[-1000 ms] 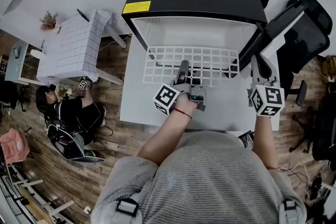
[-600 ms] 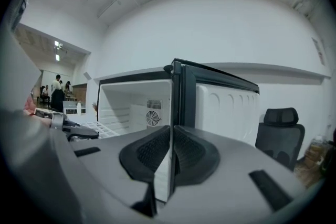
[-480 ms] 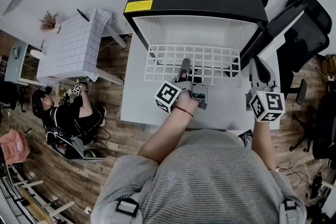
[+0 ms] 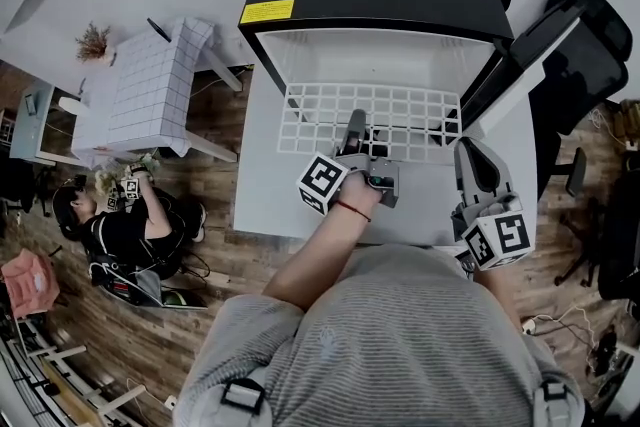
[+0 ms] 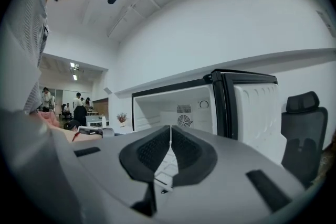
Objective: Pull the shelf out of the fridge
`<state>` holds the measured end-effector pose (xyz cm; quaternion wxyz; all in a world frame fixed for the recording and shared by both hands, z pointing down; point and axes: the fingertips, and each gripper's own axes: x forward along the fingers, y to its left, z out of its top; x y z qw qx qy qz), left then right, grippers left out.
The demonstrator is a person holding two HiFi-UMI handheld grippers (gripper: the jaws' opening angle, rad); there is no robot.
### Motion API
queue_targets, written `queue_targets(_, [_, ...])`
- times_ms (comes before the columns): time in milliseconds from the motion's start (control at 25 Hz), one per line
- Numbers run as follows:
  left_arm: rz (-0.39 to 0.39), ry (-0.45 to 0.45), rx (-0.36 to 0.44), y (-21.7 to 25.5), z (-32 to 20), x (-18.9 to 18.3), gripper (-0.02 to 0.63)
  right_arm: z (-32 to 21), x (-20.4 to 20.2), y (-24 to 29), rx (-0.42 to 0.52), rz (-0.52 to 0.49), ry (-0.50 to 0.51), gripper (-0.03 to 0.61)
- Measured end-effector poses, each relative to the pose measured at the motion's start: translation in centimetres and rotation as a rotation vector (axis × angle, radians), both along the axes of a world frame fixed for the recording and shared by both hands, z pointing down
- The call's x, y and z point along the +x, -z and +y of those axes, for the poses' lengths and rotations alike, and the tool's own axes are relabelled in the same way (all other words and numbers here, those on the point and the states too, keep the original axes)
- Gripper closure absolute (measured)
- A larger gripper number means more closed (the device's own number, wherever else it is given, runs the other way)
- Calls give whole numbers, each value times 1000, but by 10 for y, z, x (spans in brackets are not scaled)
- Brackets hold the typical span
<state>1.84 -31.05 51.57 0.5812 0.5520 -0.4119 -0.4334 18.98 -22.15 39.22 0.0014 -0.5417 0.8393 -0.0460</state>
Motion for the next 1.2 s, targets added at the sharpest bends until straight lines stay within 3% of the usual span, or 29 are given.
queue_targets(400, [0, -18, 8, 7, 3, 4, 568, 11, -4, 16, 50, 16, 15, 563])
queue_targets(1200, [-3, -31, 9, 9, 2, 7, 568, 7, 0, 16, 42, 52, -2, 566])
